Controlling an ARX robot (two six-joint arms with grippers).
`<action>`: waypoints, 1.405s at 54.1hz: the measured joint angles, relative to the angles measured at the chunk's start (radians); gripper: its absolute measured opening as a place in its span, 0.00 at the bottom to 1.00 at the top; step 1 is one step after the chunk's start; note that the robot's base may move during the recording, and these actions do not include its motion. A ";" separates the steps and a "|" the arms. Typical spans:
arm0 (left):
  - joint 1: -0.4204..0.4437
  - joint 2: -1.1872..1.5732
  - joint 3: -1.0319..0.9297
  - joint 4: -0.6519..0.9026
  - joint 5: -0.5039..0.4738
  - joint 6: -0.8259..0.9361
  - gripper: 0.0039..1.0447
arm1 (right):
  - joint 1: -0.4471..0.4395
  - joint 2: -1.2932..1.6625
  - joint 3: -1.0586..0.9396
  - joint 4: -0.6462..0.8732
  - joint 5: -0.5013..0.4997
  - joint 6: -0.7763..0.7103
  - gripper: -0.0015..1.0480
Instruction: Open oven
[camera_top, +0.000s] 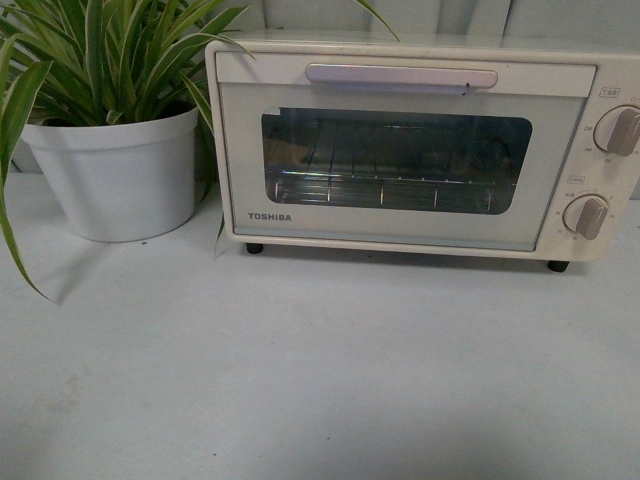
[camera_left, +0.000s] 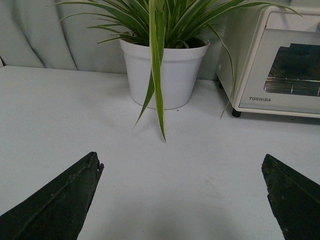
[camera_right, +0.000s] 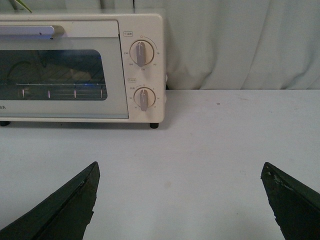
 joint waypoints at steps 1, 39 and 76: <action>0.000 0.000 0.000 0.000 0.000 0.000 0.94 | 0.000 0.000 0.000 0.000 0.000 0.000 0.91; 0.000 0.000 0.000 0.000 0.000 0.000 0.94 | 0.000 0.000 0.000 0.000 0.000 0.000 0.91; -0.437 1.221 0.380 0.521 -0.088 -0.910 0.94 | 0.000 0.000 0.000 0.000 0.000 0.000 0.91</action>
